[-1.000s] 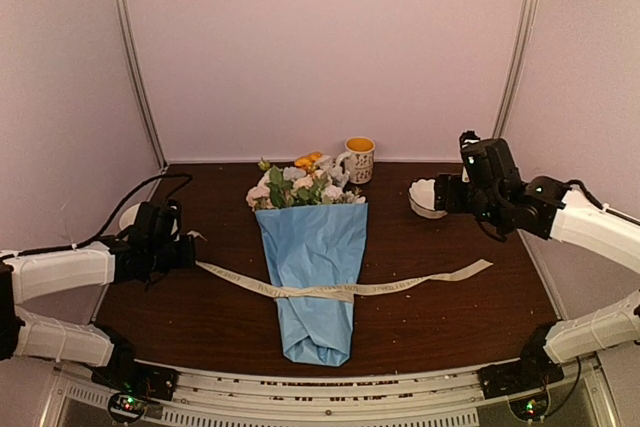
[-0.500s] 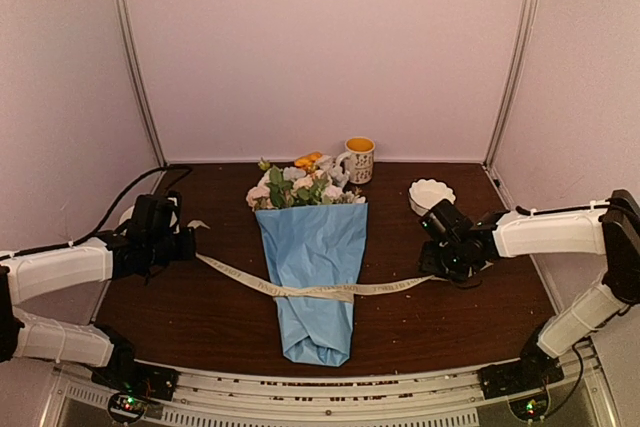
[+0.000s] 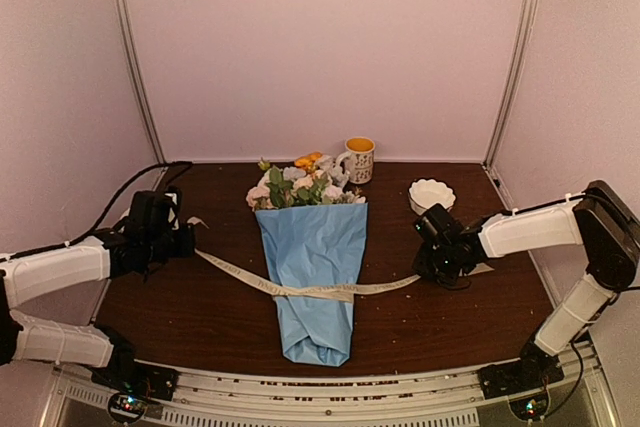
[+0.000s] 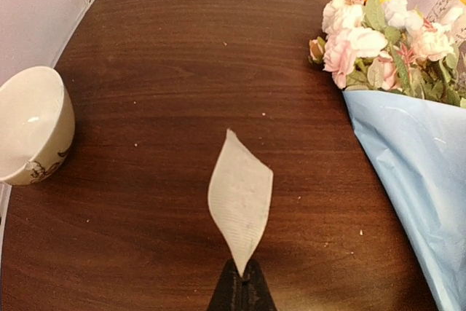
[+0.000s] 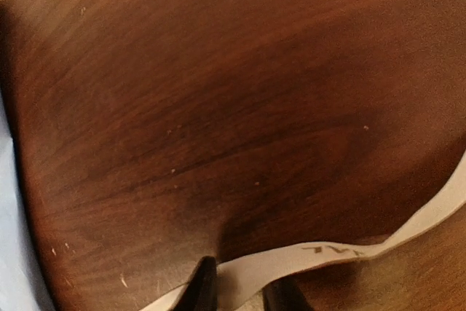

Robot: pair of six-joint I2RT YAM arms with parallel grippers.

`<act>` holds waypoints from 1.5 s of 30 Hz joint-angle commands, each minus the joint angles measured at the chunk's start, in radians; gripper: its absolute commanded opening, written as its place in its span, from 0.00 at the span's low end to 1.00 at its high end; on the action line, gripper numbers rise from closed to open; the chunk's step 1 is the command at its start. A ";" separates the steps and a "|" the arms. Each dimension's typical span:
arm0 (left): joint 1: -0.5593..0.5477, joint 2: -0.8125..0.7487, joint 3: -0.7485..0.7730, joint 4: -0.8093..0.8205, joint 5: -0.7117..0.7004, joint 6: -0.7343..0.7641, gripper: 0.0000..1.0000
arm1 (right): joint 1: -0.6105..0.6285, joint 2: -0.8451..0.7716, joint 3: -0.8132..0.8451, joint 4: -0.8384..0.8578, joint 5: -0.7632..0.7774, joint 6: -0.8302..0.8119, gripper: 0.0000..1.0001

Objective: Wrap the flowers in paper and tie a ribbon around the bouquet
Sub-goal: Cross the ribbon over the folded bouquet.

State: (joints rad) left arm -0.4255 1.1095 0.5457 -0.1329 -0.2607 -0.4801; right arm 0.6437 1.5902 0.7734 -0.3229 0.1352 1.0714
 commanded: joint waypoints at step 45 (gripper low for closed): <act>-0.454 0.260 0.336 -0.005 0.834 0.785 0.77 | 0.235 -0.394 0.203 0.214 -0.381 -0.504 0.00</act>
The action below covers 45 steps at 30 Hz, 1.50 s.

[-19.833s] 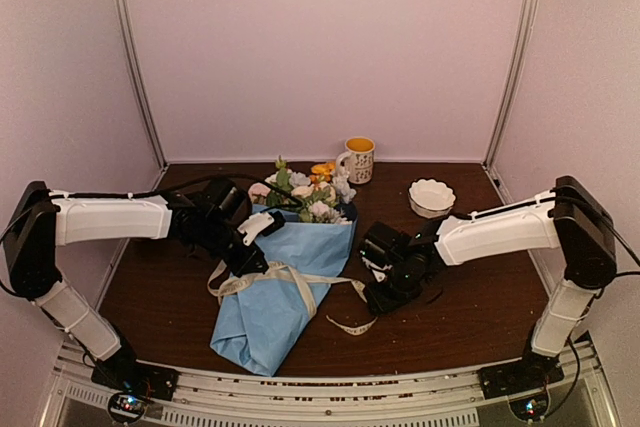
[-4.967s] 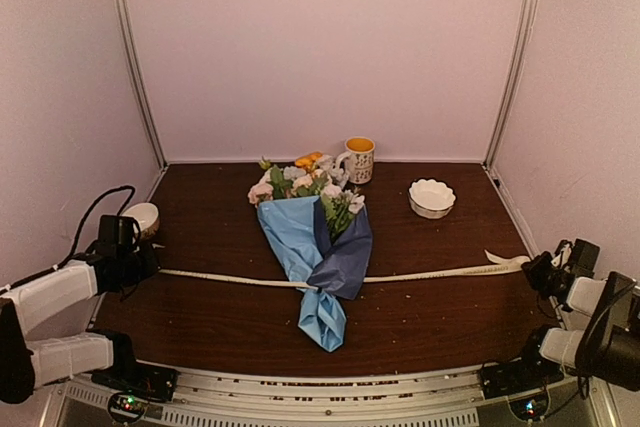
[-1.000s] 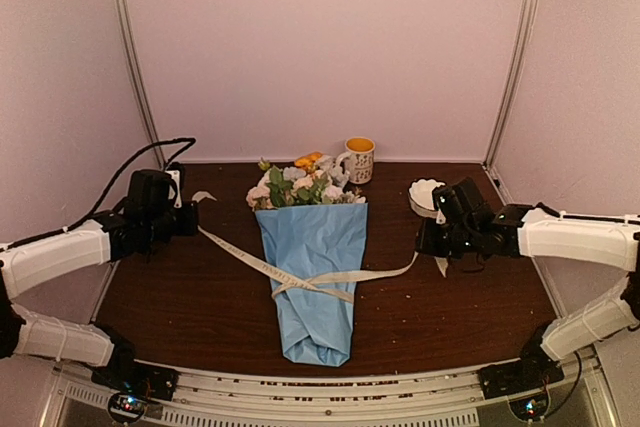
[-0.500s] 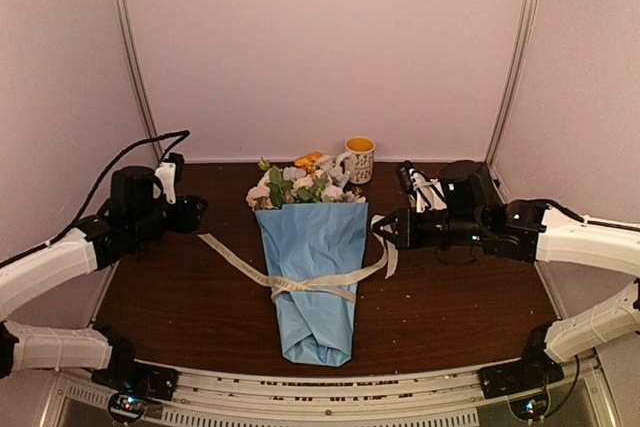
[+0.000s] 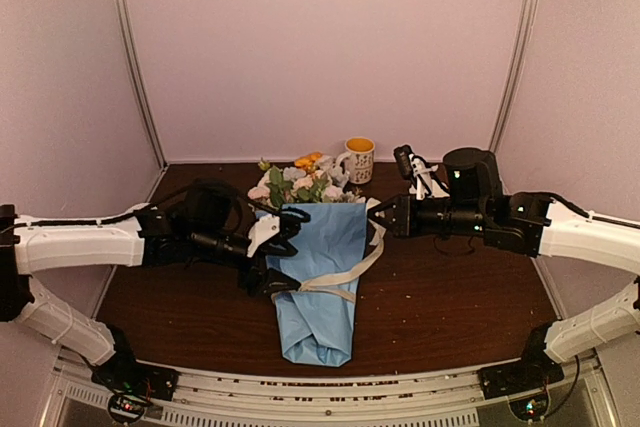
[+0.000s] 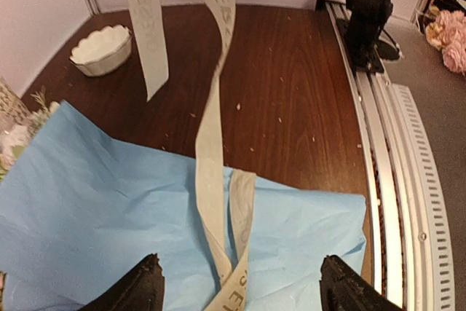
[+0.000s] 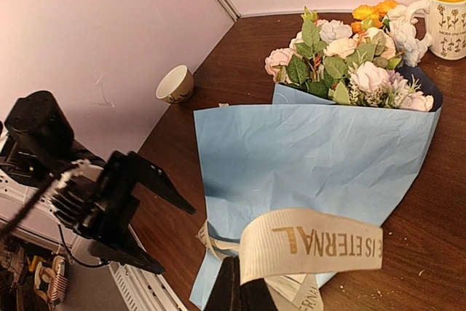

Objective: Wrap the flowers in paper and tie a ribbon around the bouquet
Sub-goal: Cross the ribbon over the folded bouquet.

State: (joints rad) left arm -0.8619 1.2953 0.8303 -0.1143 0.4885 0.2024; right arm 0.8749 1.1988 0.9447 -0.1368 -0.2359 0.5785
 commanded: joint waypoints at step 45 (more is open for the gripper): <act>0.086 0.370 0.039 0.300 -0.258 -0.300 0.00 | 0.124 0.033 -0.124 0.393 -0.338 0.092 0.00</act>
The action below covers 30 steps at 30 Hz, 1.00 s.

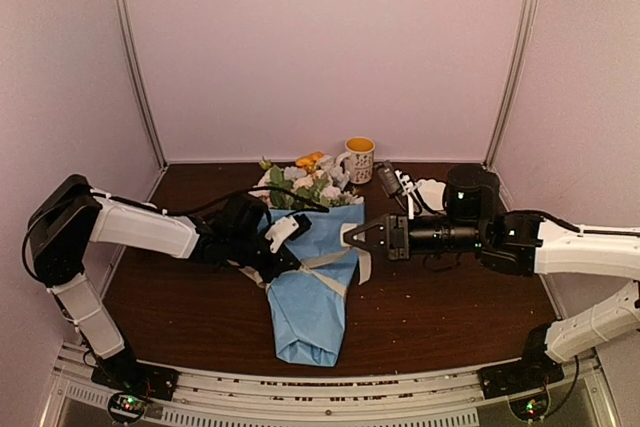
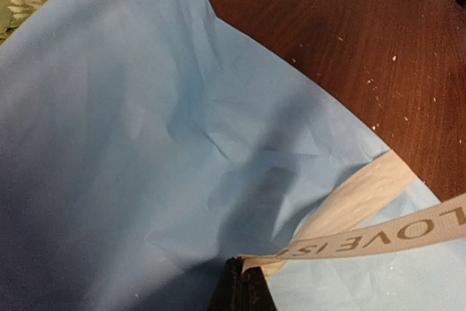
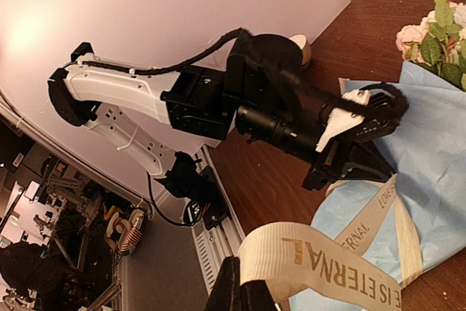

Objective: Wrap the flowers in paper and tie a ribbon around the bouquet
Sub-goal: Cross the ribbon over the folded bouquet.

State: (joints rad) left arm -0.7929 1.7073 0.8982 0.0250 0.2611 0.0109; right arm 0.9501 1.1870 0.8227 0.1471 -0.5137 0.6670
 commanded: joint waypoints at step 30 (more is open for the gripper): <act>0.054 -0.205 -0.223 0.435 0.020 -0.234 0.00 | 0.113 0.586 0.242 -0.096 0.126 0.025 0.45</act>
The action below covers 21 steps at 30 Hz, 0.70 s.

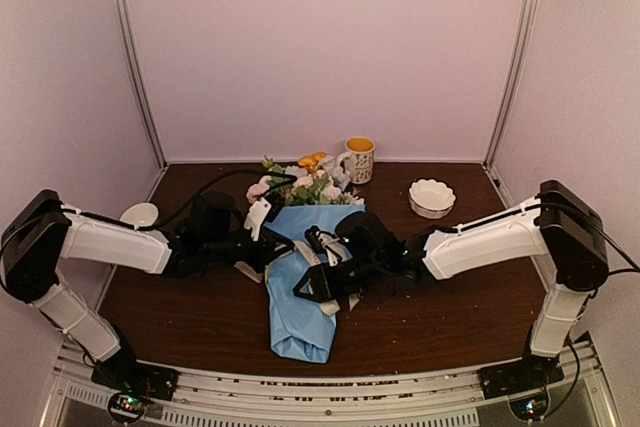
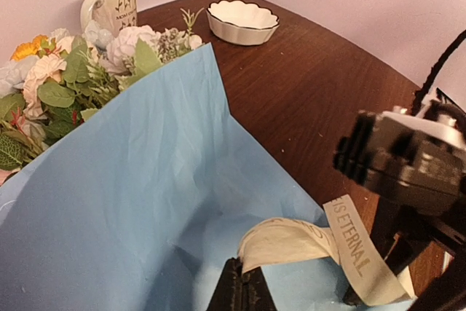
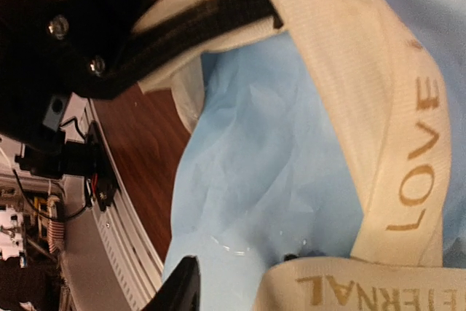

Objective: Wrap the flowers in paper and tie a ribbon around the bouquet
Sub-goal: Cross the ribbon over the folded bouquet.

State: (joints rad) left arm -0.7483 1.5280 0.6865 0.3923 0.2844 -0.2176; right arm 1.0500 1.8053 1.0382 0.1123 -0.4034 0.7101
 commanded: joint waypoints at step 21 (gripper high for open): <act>0.009 -0.020 0.002 0.007 -0.007 0.035 0.00 | -0.209 -0.241 -0.035 -0.588 0.185 -0.254 0.60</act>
State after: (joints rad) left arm -0.7467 1.5276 0.6807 0.3847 0.2832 -0.2005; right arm 0.8978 1.5101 0.9886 -0.4084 -0.2726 0.4911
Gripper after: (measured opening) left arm 0.013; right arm 0.575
